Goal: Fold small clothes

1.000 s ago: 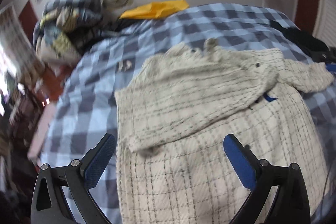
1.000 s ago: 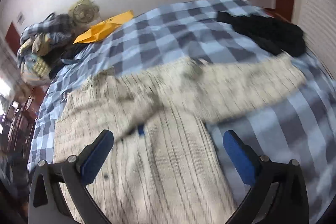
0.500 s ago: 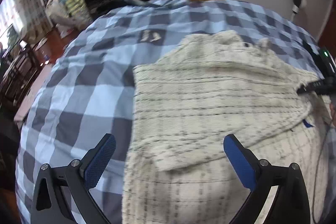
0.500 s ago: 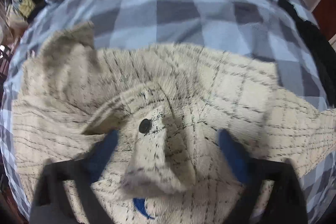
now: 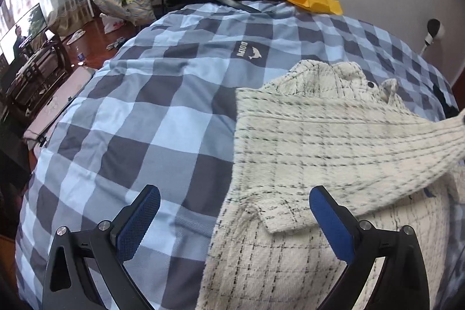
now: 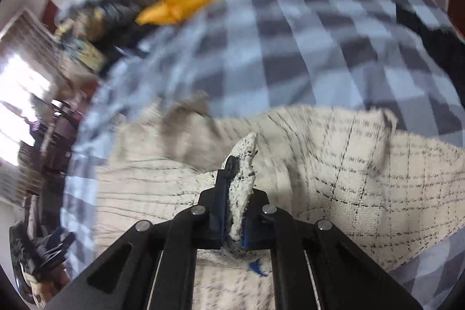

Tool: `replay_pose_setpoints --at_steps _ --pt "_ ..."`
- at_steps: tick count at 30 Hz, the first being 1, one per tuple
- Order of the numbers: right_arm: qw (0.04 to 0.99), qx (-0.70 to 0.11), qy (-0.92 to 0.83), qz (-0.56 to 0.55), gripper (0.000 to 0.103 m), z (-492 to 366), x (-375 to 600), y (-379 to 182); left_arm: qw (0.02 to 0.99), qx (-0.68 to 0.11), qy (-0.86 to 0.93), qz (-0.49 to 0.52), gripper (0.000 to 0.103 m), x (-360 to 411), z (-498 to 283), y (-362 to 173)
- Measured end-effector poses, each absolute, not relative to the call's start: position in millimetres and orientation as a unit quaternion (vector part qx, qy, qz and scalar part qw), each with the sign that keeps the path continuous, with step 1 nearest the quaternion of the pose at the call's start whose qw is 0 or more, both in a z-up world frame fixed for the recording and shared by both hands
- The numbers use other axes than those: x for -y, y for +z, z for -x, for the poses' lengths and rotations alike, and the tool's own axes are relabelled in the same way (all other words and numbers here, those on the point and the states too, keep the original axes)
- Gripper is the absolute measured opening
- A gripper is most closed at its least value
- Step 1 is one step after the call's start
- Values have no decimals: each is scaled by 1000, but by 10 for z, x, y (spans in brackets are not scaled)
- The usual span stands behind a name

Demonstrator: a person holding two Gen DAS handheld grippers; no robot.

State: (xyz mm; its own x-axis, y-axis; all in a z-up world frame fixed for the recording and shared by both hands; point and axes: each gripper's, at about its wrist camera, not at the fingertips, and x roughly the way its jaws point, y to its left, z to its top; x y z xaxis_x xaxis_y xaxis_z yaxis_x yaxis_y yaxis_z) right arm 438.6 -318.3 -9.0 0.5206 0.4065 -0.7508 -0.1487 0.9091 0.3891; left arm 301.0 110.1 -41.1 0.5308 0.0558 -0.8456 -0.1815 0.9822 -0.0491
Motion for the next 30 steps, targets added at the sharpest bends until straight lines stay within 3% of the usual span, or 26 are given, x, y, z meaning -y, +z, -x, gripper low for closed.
replay_pose_setpoints --at_steps 4,10,11,13,15,17,18,21,28,30 --pt "879 -415 168 -167 5 -4337 3441 18 869 -487 60 67 103 -1112 -3021 -436" --pt "816 -556 79 -136 5 -4512 3592 -912 861 -502 53 69 103 -1118 -3001 -557" --pt "798 -584 72 -132 8 -4521 3595 -1091 860 -503 53 67 103 -1120 -3001 -577" --pt "774 -618 49 -128 27 -4497 3633 -1309 858 -506 53 65 103 -1119 -3000 -600" --pt "796 -595 16 -113 38 -4473 3682 -1207 858 -506 50 65 103 -1112 -2999 -606" --pt "822 -559 -9 -110 39 -4437 3738 -996 860 -504 50 62 103 -1097 -3008 -594" --pt "835 -537 -16 -121 44 -4447 3774 -859 861 -502 50 61 103 -1089 -3011 -587" --pt "854 -507 -11 -118 89 -4533 3700 -674 863 -499 46 64 103 -1064 -3028 -565" --pt "801 -591 74 -57 89 -5008 3220 -1088 864 -498 38 59 103 -1014 -3015 -570" --pt "799 -597 67 15 89 -5070 3037 -1235 864 -498 38 58 103 -1022 -3010 -579"
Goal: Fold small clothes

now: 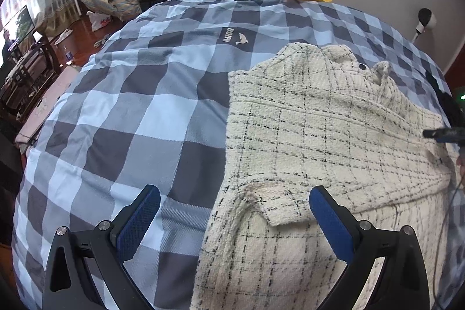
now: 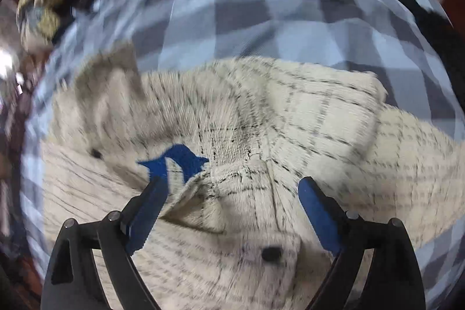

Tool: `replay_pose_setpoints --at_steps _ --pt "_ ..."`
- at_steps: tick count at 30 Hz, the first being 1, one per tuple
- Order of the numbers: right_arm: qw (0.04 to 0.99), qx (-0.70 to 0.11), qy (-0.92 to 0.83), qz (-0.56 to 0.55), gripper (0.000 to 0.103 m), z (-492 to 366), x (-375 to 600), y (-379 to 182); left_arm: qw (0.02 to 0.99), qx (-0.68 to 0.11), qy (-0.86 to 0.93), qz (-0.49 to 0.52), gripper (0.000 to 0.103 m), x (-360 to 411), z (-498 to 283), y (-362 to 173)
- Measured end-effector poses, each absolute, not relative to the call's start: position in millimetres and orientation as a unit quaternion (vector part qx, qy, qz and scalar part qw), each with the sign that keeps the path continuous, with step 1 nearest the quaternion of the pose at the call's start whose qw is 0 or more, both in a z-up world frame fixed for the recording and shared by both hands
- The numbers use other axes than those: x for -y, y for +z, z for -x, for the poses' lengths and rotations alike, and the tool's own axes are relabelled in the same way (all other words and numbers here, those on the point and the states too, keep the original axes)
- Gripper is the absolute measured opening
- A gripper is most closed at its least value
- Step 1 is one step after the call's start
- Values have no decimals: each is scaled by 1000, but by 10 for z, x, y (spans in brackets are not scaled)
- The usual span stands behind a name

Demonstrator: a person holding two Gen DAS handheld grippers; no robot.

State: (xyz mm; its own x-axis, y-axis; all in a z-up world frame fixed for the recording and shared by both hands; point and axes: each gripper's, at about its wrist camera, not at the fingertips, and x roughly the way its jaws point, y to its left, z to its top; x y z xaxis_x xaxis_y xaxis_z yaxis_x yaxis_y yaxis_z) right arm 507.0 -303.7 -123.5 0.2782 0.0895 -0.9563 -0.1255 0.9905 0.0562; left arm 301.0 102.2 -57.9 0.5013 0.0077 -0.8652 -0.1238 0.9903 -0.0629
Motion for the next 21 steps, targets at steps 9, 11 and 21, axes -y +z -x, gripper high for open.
replay_pose_setpoints --at_steps 9,11,21 --pt "785 -598 61 148 18 -5083 2687 -1561 866 -493 36 69 103 -1051 -2980 -564" --pt "801 -580 74 123 12 -5088 2776 -1412 870 -488 34 67 103 -1032 -2974 -528" --pt "861 -497 78 76 8 -4969 2801 -769 866 -494 50 57 103 -1057 -2980 -641"
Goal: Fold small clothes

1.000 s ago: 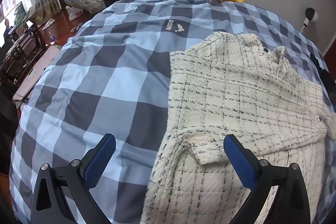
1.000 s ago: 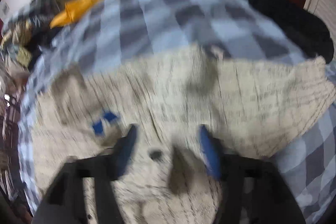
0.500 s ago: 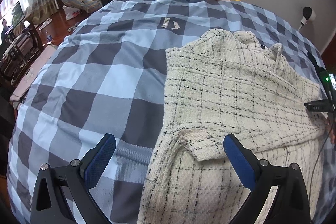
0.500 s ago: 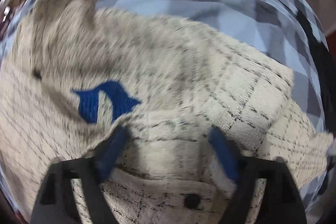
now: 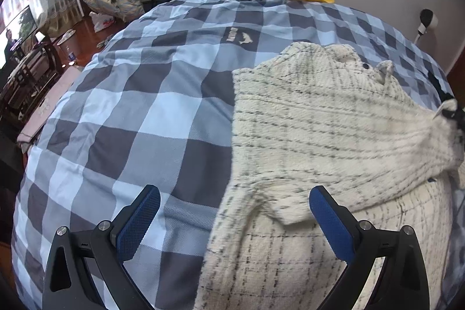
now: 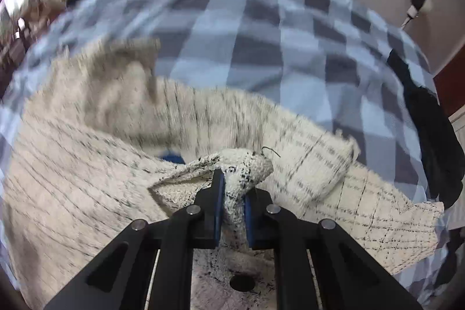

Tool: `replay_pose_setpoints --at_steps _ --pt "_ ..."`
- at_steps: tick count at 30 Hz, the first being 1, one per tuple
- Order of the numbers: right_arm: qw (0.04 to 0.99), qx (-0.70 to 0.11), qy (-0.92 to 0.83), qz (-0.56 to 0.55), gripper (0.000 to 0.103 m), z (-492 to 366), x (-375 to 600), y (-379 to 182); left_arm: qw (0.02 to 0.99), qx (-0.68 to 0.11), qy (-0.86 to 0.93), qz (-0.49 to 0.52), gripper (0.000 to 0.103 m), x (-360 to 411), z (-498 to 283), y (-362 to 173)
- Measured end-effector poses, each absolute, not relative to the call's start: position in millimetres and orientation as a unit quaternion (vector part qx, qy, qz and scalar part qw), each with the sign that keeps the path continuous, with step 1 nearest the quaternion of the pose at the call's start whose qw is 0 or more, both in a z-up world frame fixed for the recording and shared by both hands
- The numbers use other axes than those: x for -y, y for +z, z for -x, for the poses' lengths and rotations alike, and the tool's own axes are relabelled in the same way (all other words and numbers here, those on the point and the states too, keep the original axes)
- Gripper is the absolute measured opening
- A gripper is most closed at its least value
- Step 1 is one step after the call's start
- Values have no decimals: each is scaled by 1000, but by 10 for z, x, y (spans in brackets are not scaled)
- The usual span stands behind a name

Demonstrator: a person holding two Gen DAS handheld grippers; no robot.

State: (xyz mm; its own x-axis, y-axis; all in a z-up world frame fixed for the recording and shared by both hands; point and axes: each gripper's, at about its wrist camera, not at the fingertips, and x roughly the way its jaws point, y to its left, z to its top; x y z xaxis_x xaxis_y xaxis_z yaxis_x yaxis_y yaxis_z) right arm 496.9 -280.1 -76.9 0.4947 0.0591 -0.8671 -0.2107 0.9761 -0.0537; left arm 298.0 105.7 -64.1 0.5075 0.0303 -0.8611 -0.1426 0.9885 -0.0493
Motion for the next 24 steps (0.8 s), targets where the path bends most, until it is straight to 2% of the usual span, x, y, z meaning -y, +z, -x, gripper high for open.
replay_pose_setpoints --at_steps 5,9,12,14,15,16,17,18,19,24 --pt "892 -449 55 20 8 -4925 3016 -569 860 -505 54 47 103 -1118 -2992 -771" --pt "869 -493 2 39 8 -5137 3113 -878 859 -510 47 15 103 -1085 -2980 -902" --pt "840 -542 12 17 12 -5212 3136 -1100 851 -524 30 7 103 -1074 -2975 -1054" --pt "837 -547 16 -2 19 -5200 3156 -1088 847 -529 44 -23 103 -1071 -2964 -1181" --pt "841 -540 11 -15 28 -5178 3194 -1035 846 -529 56 -35 103 -1082 -2958 -1226" --pt "852 -523 -2 -31 42 -5144 3265 -941 845 -529 65 -42 103 -1103 -2953 -1264" --pt "860 -509 -11 -41 49 -5109 3311 -866 845 -529 70 -43 103 -1133 -2948 -1300" --pt "871 -487 -27 -58 63 -5053 3392 -754 845 -529 74 -41 103 -1168 -2944 -1321" --pt "879 -471 -37 -66 72 -4998 3434 -675 846 -527 80 -39 103 -1200 -2939 -1330" --pt "892 -448 -2 -67 74 -4708 3463 -367 849 -518 102 -20 103 -1375 -2905 -1410"
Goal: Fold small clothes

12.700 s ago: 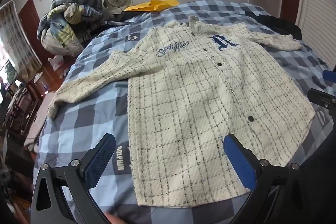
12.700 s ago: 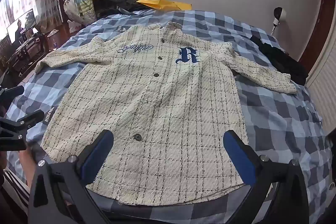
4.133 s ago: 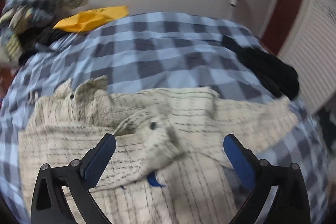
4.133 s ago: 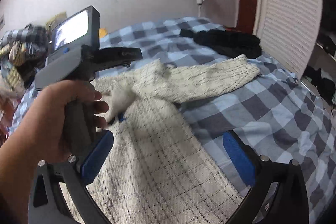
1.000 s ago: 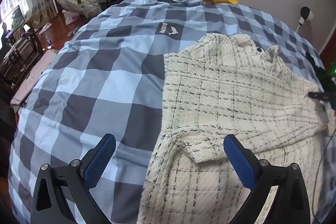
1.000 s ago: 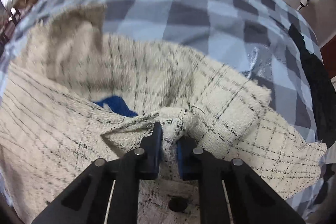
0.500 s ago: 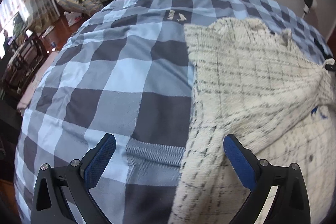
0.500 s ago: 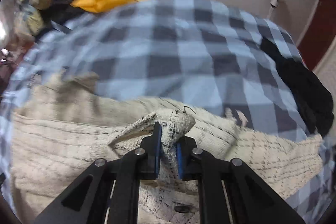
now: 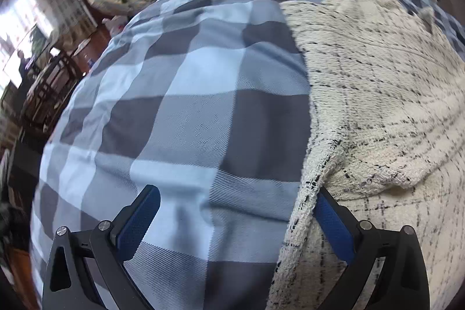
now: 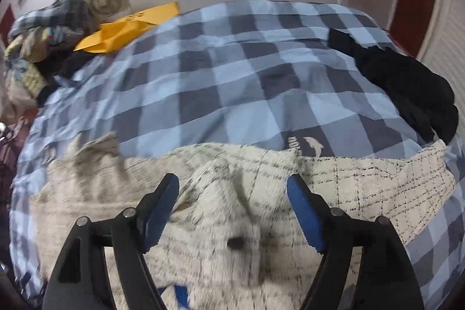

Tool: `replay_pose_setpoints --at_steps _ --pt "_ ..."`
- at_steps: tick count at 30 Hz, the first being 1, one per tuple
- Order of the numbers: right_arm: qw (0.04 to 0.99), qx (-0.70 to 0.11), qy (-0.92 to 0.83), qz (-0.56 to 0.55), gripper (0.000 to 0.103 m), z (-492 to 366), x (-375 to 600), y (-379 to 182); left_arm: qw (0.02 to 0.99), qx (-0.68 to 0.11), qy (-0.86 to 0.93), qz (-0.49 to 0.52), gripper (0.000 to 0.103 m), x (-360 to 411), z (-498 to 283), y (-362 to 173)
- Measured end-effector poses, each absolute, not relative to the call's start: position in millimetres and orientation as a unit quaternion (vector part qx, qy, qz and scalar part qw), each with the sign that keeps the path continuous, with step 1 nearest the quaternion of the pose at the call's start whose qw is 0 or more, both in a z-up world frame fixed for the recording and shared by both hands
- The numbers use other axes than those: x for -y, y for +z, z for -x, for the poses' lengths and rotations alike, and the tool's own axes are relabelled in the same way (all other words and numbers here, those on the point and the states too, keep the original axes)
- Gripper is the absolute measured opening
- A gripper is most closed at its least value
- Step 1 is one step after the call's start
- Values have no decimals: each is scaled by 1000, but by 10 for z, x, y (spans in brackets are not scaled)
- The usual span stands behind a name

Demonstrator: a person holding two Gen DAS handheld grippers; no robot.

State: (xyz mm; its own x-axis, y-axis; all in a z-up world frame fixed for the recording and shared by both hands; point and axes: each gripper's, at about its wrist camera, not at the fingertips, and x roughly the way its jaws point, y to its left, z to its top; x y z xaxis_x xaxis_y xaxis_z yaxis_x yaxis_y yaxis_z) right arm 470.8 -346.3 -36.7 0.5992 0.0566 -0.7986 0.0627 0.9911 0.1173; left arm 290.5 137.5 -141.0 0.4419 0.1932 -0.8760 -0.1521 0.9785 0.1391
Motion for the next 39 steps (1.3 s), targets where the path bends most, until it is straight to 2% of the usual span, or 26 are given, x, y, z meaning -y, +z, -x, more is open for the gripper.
replay_pose_setpoints --at_steps 7,10,12,16,26,29,32,39 --pt "875 -470 65 -95 74 -4045 3510 -341 826 -547 61 123 103 -1749 -2884 -1536" --pt "852 -515 56 -78 74 -3623 3506 -451 821 -558 67 104 103 -1704 -2837 -1336" --pt "845 -530 48 -51 74 -3336 3431 -490 829 -548 95 52 103 -1579 -2765 -1083" --pt "850 -526 38 -7 74 -2872 3305 -398 855 -509 95 -33 103 -1239 -2543 -540" --pt "855 -517 35 6 74 -2135 3220 -194 884 -468 -16 6 103 -481 -1802 307" --pt "854 -519 34 -22 74 -2044 3384 -237 885 -463 -37 34 103 -397 -1670 351" --pt "856 -515 0 -43 74 -2088 3747 -281 890 -453 -52 20 103 -365 -1617 325" --pt "853 -500 -107 -105 74 -2747 5229 -556 900 -436 -21 2 103 -374 -1711 163"
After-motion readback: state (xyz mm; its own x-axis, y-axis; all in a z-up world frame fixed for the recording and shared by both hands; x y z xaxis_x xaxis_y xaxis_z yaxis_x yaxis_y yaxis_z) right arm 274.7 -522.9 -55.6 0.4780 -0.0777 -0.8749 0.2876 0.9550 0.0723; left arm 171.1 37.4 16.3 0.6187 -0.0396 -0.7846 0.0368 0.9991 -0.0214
